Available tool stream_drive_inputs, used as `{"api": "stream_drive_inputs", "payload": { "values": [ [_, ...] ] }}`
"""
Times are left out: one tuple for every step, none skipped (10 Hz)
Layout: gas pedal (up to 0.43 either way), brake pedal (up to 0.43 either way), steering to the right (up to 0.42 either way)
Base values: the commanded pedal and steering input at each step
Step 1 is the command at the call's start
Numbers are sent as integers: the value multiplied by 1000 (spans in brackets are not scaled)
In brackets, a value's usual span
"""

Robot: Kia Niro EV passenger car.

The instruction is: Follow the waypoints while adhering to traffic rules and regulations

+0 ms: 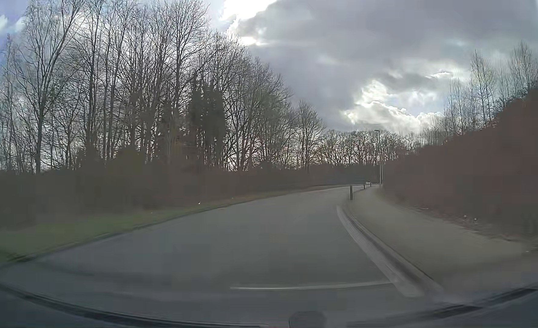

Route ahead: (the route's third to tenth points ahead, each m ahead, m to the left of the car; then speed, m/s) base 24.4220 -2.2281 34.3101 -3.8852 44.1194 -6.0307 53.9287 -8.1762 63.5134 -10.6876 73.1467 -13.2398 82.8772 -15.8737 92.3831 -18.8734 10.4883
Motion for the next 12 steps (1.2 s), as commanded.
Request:
{"api": "stream_drive_inputs", "payload": {
  "values": [
    [87, 0, 34],
    [110, 0, 33],
    [138, 0, 29],
    [177, 0, 27],
    [177, 0, 29],
    [177, 0, 32],
    [177, 0, 32],
    [177, 0, 32],
    [177, 0, 33],
    [177, 0, 34],
    [177, 0, 36],
    [177, 0, 38]
  ]
}}
